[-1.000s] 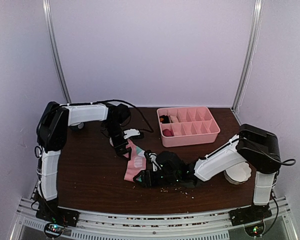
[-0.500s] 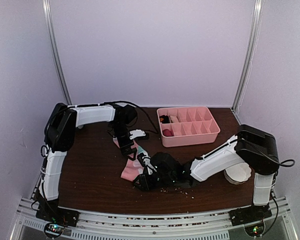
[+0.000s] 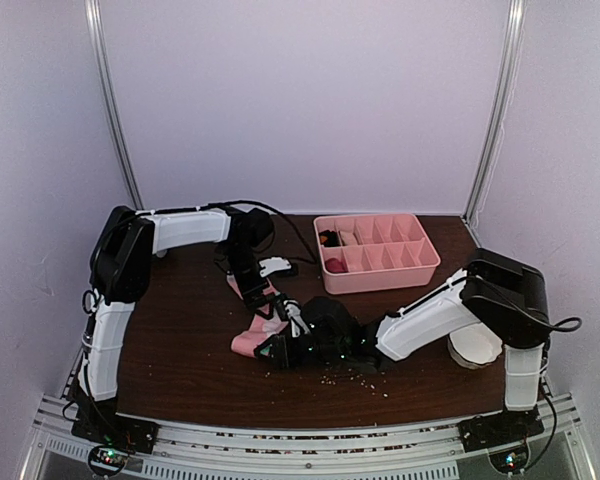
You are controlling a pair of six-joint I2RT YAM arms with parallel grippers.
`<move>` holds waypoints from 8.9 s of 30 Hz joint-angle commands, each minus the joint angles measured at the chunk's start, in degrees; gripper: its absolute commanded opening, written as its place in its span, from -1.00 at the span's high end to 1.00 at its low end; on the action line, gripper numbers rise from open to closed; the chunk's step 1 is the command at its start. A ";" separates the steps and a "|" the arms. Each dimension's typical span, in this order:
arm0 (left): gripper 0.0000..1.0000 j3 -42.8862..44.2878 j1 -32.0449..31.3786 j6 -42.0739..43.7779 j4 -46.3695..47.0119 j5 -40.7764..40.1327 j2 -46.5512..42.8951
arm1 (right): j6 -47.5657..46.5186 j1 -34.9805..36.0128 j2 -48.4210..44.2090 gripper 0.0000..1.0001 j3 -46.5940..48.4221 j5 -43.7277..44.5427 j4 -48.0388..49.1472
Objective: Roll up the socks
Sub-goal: Adjust the sock at the center of the board, then pick up the sock from the center of the board.
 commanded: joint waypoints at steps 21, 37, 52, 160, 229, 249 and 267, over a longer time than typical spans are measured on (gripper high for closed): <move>-0.96 2.72 1.29 2.54 -0.51 -1.22 1.68 | 28.01 -10.44 2.31 1.00 -4.27 -16.26 18.84; -0.96 -15.47 2.37 15.31 4.10 -4.57 -24.63 | 44.49 -12.65 7.64 1.00 -3.63 -22.83 20.02; -0.96 -37.49 2.79 17.88 28.20 -13.51 -34.30 | 51.59 -12.62 7.62 1.00 -0.68 -26.24 28.64; 0.96 -1.06 2.26 15.71 -18.12 36.33 -5.03 | 36.17 -12.08 3.89 0.33 -11.92 -21.32 45.43; -0.96 -21.64 16.43 2.13 15.32 5.54 -32.23 | -45.74 1.93 -33.18 -0.36 -22.96 18.39 -14.67; -0.96 -32.99 16.50 14.92 7.10 19.33 -37.44 | -68.70 3.78 -10.57 0.26 -5.22 9.33 -24.15; -0.96 -38.89 12.08 24.51 7.33 19.80 -43.06 | -50.20 -4.30 -6.29 1.00 0.46 -9.90 -26.58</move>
